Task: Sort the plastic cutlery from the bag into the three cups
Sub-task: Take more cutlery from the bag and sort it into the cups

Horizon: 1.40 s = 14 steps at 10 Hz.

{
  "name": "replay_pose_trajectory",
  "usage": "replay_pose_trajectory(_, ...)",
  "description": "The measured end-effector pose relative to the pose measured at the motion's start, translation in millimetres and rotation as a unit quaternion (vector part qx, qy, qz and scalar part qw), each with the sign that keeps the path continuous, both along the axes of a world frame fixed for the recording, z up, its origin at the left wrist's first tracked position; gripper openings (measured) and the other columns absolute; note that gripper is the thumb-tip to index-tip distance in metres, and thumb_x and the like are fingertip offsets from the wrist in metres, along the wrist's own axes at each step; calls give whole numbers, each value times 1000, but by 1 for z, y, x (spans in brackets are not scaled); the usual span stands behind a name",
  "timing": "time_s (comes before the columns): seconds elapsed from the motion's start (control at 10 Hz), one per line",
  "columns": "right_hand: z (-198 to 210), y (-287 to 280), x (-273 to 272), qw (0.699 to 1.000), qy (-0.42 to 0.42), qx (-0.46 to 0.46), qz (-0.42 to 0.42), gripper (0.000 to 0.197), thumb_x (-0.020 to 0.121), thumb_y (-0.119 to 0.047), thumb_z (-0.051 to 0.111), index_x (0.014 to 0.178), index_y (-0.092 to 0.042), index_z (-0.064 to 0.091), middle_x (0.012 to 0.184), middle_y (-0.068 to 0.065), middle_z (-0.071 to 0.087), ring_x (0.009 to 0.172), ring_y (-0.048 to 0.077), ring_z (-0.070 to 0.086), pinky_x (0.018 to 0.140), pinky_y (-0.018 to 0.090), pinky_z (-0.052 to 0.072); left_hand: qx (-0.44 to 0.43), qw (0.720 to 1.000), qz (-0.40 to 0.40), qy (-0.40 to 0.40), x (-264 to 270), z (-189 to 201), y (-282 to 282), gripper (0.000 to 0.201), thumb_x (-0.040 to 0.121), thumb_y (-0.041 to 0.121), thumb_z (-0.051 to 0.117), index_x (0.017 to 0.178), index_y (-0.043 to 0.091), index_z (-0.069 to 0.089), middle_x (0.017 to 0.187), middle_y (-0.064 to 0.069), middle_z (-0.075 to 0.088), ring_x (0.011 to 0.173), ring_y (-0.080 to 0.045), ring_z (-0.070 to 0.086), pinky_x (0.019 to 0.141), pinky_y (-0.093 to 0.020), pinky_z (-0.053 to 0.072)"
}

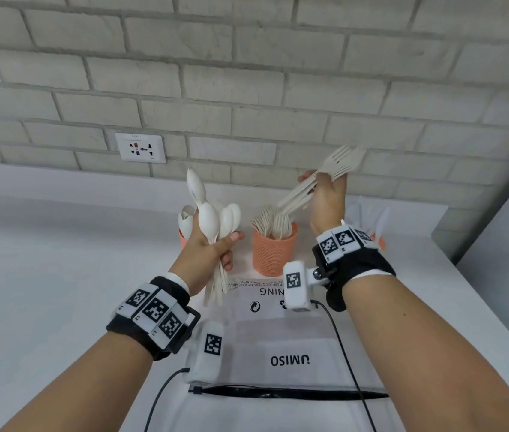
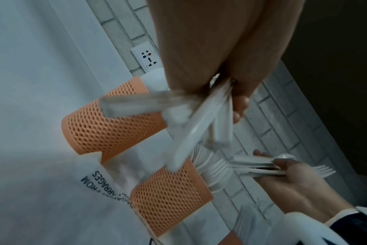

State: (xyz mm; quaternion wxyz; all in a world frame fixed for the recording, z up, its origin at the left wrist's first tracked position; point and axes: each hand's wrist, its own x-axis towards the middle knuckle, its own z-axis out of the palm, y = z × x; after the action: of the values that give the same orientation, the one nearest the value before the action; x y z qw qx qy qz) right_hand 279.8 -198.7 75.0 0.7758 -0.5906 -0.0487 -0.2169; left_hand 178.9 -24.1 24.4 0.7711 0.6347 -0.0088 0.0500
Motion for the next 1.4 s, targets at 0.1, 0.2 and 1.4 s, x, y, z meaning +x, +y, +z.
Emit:
replay_pose_trajectory(0.1,8,-5,7,1000,-13,13,-14,48,89,6,30,136,-2,30,80,4,53,56,9,58,64,25,51,8,1000,-4,-5,1,-1,1,57,84,10,62,131,-2,32,71,-4,56,42,-12,38,44,-26,42)
replay_pose_trajectory(0.2,7,-7,13,996,-37,-71,-42,50,90,5,31,140,-2,25,77,-2,49,62,10,50,62,13,46,22,1000,-6,-10,4,0,0,49,89,6,57,130,-4,33,64,4,60,43,-12,39,44,-27,43)
replay_pose_trajectory(1.4,-21,64,-77,924,120,-145,334,66,77,-27,74,132,-16,40,117,4,63,109,17,61,96,36,50,-96,959,181,-196,15,3,-37,46,74,-1,71,116,2,55,103,3,63,94,-1,61,88,-17,49)
